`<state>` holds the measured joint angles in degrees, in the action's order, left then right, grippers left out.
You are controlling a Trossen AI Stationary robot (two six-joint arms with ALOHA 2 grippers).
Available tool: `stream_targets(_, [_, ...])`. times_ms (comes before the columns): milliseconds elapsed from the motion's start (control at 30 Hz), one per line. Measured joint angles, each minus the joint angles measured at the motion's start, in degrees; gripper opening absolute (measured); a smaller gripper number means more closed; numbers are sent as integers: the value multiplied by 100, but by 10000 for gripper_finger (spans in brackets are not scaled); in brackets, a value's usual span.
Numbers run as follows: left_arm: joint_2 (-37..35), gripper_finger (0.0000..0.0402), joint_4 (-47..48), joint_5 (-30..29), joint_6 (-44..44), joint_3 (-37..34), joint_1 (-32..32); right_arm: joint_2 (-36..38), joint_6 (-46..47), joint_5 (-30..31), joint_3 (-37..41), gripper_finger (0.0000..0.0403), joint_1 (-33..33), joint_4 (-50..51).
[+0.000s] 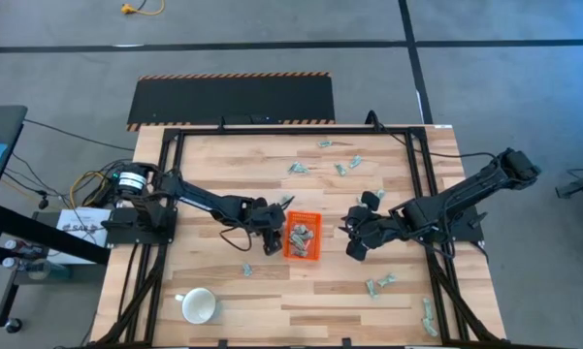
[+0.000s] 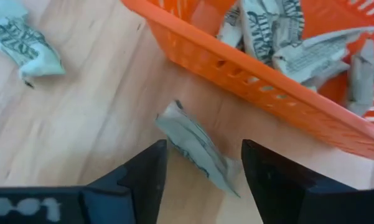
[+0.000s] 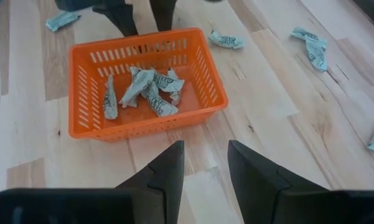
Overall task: Pick and place Stevia / Truvia into bins
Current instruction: Put the stevia packet into the orange bin
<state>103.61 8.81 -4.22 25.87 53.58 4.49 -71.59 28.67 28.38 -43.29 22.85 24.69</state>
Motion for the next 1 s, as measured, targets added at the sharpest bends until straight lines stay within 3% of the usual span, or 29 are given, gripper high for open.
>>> stream_targets(267, [42, 172, 167, -337, -495, 9, 18, 0, 34, 0, -2, 116, 0, 50])
stream_targets(667, [-3, 12, 352, -434, -940, 0, 5, 0, 34, 6, -2, 116, 1, 52])
stream_targets(833, [-391, 5, 937, -514, -943, -39, 7, 0, 34, 7, -2, 116, 0, 56])
stream_targets(1000, [-1258, 2, 1362, -951, -960, -22, 9, 0, 34, 8, -2, 116, 0, 104])
